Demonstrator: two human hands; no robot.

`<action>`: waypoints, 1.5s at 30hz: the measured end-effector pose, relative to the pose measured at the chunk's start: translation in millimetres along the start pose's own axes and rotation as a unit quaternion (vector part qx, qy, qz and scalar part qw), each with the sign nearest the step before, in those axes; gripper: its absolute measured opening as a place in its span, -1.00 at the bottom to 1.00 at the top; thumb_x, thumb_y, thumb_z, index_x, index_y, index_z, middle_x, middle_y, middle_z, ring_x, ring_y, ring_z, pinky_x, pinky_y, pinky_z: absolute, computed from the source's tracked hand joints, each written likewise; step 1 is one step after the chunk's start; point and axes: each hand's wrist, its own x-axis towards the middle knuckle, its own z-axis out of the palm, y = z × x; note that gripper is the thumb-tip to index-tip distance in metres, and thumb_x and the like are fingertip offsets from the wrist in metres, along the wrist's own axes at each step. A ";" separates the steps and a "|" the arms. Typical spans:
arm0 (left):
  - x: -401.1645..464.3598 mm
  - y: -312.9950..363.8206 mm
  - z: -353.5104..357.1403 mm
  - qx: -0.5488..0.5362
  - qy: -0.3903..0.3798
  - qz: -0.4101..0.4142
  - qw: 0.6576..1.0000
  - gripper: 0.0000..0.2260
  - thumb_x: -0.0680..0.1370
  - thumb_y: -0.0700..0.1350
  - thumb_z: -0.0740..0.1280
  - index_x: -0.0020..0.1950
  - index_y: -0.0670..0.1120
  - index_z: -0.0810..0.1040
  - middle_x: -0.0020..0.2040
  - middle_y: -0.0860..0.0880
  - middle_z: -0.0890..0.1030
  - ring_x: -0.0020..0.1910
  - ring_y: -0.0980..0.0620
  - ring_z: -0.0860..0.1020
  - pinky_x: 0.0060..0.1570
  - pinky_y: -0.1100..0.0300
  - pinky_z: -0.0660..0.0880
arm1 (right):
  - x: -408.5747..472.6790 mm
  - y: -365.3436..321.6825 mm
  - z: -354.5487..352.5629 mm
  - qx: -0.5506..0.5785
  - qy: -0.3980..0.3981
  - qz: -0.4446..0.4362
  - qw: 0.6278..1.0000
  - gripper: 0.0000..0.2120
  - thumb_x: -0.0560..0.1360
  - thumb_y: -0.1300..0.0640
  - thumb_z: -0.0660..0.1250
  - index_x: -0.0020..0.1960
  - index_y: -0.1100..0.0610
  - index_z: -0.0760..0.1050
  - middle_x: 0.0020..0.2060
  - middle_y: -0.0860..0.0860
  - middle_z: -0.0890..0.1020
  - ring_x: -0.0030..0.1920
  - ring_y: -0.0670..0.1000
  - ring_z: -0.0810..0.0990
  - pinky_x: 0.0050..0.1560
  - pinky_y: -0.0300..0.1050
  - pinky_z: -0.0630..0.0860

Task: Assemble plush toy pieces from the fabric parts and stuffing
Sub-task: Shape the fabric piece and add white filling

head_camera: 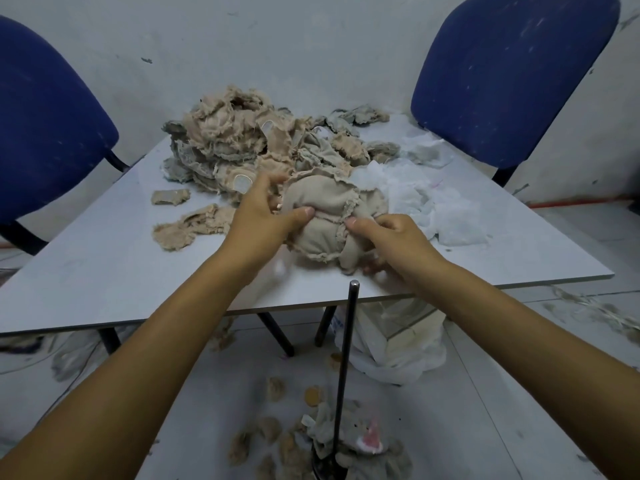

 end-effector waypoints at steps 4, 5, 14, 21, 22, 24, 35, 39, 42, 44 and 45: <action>4.1 -1.3 0.8 -0.046 -0.014 -0.065 0.997 -0.74 0.58 -0.21 0.38 0.17 0.08 0.46 -0.01 -0.04 0.52 -0.25 0.08 0.58 -0.36 0.22 0.53 | -1.5 -0.8 -5.3 -0.327 0.121 -0.211 0.913 -0.48 0.46 0.06 0.46 0.35 -0.02 0.35 0.25 0.07 0.27 0.19 0.02 0.31 0.04 -0.11 0.40; 2.9 -1.8 0.9 -0.050 -0.040 -0.083 0.995 -0.76 0.59 -0.23 0.36 0.17 0.06 0.49 0.00 -0.09 0.56 -0.26 0.08 0.61 -0.36 0.23 0.55 | -3.1 -3.2 -7.9 -0.352 0.092 -0.274 0.890 -0.43 0.46 0.14 0.45 0.40 -0.08 0.34 0.28 0.06 0.27 0.22 0.05 0.30 0.05 -0.08 0.44; -3.5 -3.5 8.9 0.127 -0.004 0.060 0.990 -0.56 0.55 -0.27 0.40 0.38 0.05 0.50 0.22 -0.03 0.60 0.21 0.04 0.56 0.24 0.06 0.52 | -1.2 -10.0 -4.3 -0.460 -0.137 -0.280 0.831 -0.70 0.62 0.15 0.21 0.31 -0.04 0.53 -0.01 0.01 0.50 0.06 0.11 0.52 0.02 0.03 0.46; -12.5 -11.0 14.4 0.368 -0.180 0.187 0.893 -0.78 0.58 -0.01 0.37 0.19 -0.03 0.58 0.23 0.02 0.52 0.25 0.03 0.43 0.19 0.22 0.32 | 5.1 -14.3 -7.2 -0.535 -0.161 -0.183 0.809 -0.61 0.56 0.28 0.22 0.33 -0.01 0.46 -0.08 -0.01 0.32 0.00 0.14 0.47 -0.05 -0.01 0.41; -12.3 -12.3 15.3 0.373 -0.200 0.169 0.890 -0.75 0.58 0.03 0.37 0.23 -0.01 0.56 0.24 0.03 0.50 0.26 0.04 0.42 0.20 0.21 0.33 | 5.8 -13.6 -8.4 -0.523 -0.158 -0.181 0.818 -0.66 0.57 0.28 0.22 0.29 0.02 0.46 -0.04 0.00 0.32 0.00 0.12 0.47 -0.02 -0.01 0.45; -10.9 -13.7 14.6 0.368 -0.207 0.130 0.897 -0.70 0.58 0.05 0.36 0.29 0.04 0.54 0.25 0.03 0.45 0.28 0.02 0.38 0.29 0.10 0.33 | 6.6 -12.4 -10.0 -0.471 -0.140 -0.188 0.850 -0.76 0.57 0.29 0.25 0.19 0.07 0.49 -0.02 -0.01 0.31 -0.08 -0.02 0.46 -0.09 -0.23 0.45; -8.5 8.3 20.1 0.098 -0.113 0.000 0.989 -0.76 0.57 -0.35 0.31 -0.18 -0.05 0.60 0.03 -0.02 0.40 0.07 0.08 0.42 0.11 0.28 0.34 | -10.3 -30.8 -21.0 -0.269 -0.241 -0.136 0.922 -0.66 0.42 -0.20 0.45 -0.10 0.06 0.49 -0.04 0.02 0.39 -0.10 -0.17 0.43 -0.08 -0.31 0.42; -10.5 11.7 19.9 0.103 -0.171 0.003 0.980 -0.82 0.61 -0.24 0.30 -0.19 -0.16 0.58 0.06 -0.04 0.42 0.06 0.09 0.41 0.04 0.32 0.32 | -8.8 -24.7 -17.8 -0.288 -0.211 -0.182 0.916 -0.77 0.40 -0.07 0.53 -0.09 0.06 0.64 -0.06 0.07 0.41 -0.08 -0.06 0.44 0.01 -0.04 0.42; -10.0 16.1 10.6 0.135 -0.252 -0.002 0.958 -0.65 0.40 0.17 0.47 -0.19 -0.13 0.64 0.13 -0.06 0.41 0.09 0.12 0.41 0.08 0.29 0.35 | -9.9 -20.6 -17.9 -0.212 -0.178 -0.202 0.939 -0.68 0.45 -0.04 0.47 -0.14 0.24 0.65 -0.16 0.16 0.47 -0.16 0.04 0.48 -0.07 0.01 0.40; -11.9 17.3 7.3 0.215 -0.305 0.021 0.928 -0.61 0.28 0.24 0.50 -0.12 -0.04 0.68 0.15 -0.02 0.39 0.14 0.12 0.39 0.14 0.28 0.37 | -10.3 -18.0 -16.1 -0.177 -0.161 -0.208 0.948 -0.59 0.48 -0.04 0.42 -0.19 0.35 0.60 -0.19 0.30 0.48 -0.23 0.07 0.46 -0.18 -0.06 0.38; -12.5 17.5 5.9 0.225 -0.316 0.031 0.921 -0.63 0.30 0.21 0.49 -0.05 -0.03 0.69 0.15 -0.03 0.39 0.14 0.10 0.40 0.15 0.29 0.38 | -10.6 -17.5 -15.5 -0.143 -0.161 -0.197 0.956 -0.53 0.49 -0.06 0.38 -0.22 0.40 0.56 -0.22 0.32 0.47 -0.25 0.06 0.46 -0.20 -0.10 0.38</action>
